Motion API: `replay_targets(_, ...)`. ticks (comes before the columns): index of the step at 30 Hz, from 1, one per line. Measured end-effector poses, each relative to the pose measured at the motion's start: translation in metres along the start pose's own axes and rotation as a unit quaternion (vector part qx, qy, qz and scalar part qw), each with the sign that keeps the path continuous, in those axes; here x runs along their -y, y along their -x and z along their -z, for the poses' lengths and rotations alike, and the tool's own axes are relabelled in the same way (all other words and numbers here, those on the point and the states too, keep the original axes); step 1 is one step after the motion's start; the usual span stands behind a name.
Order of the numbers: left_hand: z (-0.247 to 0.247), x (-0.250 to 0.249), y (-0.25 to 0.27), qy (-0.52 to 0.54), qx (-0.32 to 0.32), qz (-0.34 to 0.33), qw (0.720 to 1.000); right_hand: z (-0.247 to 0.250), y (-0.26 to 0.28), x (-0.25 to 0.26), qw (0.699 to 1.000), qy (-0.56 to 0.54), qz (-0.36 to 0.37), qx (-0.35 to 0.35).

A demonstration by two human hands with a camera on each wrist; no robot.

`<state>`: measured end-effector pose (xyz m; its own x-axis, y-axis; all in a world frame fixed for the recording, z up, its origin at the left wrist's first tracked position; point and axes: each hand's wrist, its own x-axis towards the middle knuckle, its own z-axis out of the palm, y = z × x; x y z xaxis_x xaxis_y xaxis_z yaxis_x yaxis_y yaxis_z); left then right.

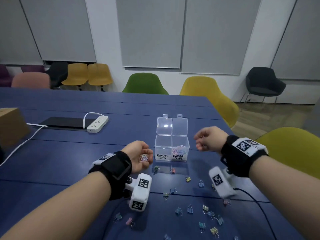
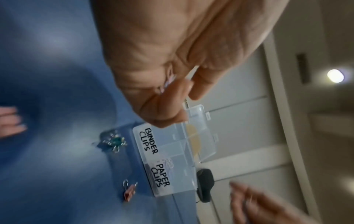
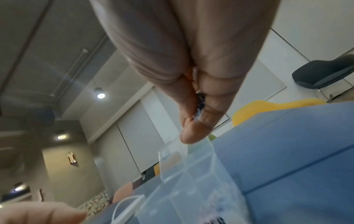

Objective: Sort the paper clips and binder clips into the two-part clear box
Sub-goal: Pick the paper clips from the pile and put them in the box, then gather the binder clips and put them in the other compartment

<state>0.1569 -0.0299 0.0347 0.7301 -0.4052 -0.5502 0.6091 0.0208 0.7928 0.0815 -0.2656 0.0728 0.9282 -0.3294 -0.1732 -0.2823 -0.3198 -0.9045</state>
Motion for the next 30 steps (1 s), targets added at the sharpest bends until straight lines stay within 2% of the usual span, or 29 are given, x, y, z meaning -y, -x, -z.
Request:
replay_targets(2, -0.017, -0.004, -0.015, -0.079, -0.033, -0.016, 0.996, -0.01, -0.021, 0.014, 0.999, -0.002, 0.043, -0.016)
replay_targets(4, -0.031, -0.008, -0.027, -0.106, -0.029, -0.024, 0.994, -0.019, -0.042, 0.017, 0.997, 0.026, 0.07, -0.019)
replay_targets(8, -0.05, -0.021, -0.046, -0.014, -0.01, -0.065, 0.998, -0.027, -0.067, 0.003, 0.975, 0.21, 0.076, -0.017)
replay_targets(12, -0.074, -0.027, -0.061, 0.089, -0.017, -0.129, 0.987, -0.019, -0.061, -0.016, 0.979, 0.146, 0.107, -0.093)
replay_targets(15, -0.1, -0.023, -0.066, 0.093, -0.029, -0.162, 0.982, -0.003, -0.048, -0.038, 0.984, 0.053, 0.108, -0.13)
replay_targets(20, -0.121, -0.01, -0.063, -0.046, -0.028, -0.184, 0.982, 0.026, -0.013, -0.062, 0.986, 0.001, 0.089, -0.14)
replay_targets(25, -0.105, -0.011, -0.039, -0.077, -0.04, -0.221, 0.971, 0.049, 0.027, -0.076, 0.99, -0.006, 0.071, -0.118)
replay_targets(28, -0.075, -0.008, -0.008, -0.17, -0.041, -0.274, 0.946, 0.059, 0.055, -0.078, 0.995, 0.037, 0.068, -0.064)
replay_targets(30, -0.043, -0.002, 0.01, -0.273, -0.065, -0.297, 0.913, 0.064, 0.073, -0.08, 0.991, 0.114, 0.058, -0.023)
